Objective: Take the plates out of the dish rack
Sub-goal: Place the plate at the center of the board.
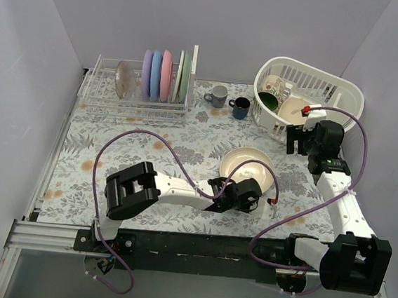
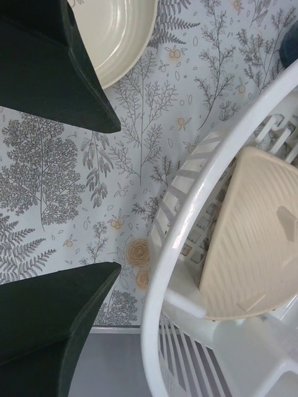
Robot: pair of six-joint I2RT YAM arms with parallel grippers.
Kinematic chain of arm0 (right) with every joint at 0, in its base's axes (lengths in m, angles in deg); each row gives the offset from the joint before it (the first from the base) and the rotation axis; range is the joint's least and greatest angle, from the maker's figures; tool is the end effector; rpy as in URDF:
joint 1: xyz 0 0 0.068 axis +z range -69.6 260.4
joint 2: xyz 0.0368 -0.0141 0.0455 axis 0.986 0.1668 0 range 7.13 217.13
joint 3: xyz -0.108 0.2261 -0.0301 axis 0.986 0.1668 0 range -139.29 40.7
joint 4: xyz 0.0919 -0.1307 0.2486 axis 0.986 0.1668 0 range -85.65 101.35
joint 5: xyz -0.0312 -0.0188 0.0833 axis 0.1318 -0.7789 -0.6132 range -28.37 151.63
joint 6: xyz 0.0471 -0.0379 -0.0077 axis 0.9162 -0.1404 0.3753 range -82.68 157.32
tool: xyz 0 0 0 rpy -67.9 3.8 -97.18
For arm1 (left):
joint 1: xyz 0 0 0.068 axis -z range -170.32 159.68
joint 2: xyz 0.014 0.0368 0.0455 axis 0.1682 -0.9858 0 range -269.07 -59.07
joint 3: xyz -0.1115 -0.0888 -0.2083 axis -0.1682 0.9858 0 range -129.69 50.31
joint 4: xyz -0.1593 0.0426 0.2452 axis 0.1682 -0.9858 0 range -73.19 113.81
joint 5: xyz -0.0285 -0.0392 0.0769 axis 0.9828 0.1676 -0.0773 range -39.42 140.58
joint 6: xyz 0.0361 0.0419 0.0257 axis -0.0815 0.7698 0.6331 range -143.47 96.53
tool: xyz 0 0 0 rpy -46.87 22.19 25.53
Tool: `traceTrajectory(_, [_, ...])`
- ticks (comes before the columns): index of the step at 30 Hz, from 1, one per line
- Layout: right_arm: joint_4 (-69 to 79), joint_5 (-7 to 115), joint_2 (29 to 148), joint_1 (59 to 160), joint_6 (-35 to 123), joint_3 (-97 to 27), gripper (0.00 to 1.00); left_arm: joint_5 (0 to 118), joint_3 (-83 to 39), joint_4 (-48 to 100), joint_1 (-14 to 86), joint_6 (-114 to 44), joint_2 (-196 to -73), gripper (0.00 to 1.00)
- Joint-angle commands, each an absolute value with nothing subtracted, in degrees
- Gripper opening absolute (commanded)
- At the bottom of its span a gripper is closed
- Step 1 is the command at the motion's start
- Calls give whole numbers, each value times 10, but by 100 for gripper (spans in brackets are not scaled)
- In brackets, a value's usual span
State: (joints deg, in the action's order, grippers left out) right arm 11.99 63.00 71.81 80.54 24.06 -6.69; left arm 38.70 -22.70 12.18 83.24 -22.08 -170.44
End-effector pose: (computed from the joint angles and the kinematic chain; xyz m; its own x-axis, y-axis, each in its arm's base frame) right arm 0.3109 -0.0002 0.2565 -0.4148 -0.2303 -0.8803 -0.0780 0.9729 -0.2178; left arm 0.1343 -0.4216 0.1215 -0.1949 0.7442 -0.6389 0.9060 0.3861 0.1733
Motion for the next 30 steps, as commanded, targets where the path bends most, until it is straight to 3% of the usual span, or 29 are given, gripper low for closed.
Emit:
traceTrajectory(1, [96, 631, 719, 793, 246, -64, 93, 368, -266, 149, 847, -193, -1710, 0])
traceTrajectory(18, [101, 579, 713, 791, 246, -61, 94, 362, -283, 150, 854, -183, -1751, 2])
traceTrajectory(22, [101, 577, 712, 791, 246, -60, 94, 360, -289, 149, 854, -184, -1753, 13])
traceTrajectory(26, [101, 576, 712, 791, 245, -58, 94, 359, -287, 149, 854, -186, -1747, 29])
traceTrajectory(27, [101, 576, 711, 791, 244, -56, 94, 358, -286, 149, 854, -185, -1744, 39])
traceTrajectory(30, [98, 576, 712, 791, 243, -55, 94, 353, -282, 149, 855, -186, -1737, 54])
